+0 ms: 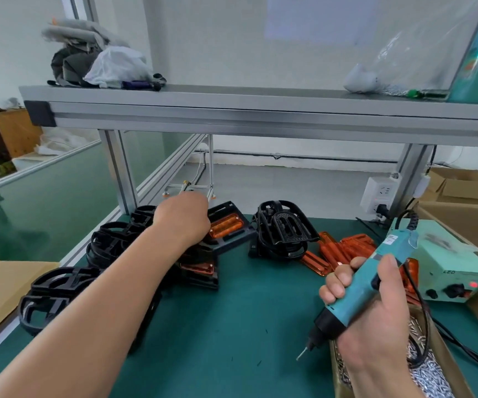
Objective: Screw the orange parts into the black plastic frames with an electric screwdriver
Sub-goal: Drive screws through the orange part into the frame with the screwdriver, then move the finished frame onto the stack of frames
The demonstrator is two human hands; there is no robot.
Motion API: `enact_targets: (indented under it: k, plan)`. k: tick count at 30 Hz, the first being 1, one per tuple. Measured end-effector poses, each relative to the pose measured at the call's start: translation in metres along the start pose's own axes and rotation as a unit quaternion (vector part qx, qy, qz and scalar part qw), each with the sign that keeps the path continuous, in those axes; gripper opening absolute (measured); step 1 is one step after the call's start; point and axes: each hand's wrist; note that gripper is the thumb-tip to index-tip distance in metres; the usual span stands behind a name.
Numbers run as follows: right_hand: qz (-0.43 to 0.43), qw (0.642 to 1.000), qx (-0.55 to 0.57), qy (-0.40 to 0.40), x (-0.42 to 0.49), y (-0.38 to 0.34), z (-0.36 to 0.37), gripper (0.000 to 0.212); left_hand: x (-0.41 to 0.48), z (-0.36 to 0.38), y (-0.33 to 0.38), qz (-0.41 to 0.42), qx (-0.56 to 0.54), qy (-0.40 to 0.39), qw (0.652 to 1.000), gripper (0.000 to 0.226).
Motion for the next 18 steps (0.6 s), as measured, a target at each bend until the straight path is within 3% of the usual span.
enact_targets:
  k: [12, 18]
  plan:
    - [0.005, 1.000, 0.022, 0.005, 0.010, 0.003, -0.005, 0.043, 0.114, 0.014, 0.007, -0.013, -0.147, -0.053, 0.988, 0.017]
    - [0.016, 0.999, 0.026, -0.044, 0.012, 0.003, -0.004, 0.071, 0.134, 0.042, 0.013, -0.024, -0.196, -0.067, 0.978, 0.009]
Point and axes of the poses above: each hand's wrist, its own x-axis towards the middle knuckle, its own z-axis out of the palm, y = z × x, and after that the axes turned 12 degrees about -y, right-handed
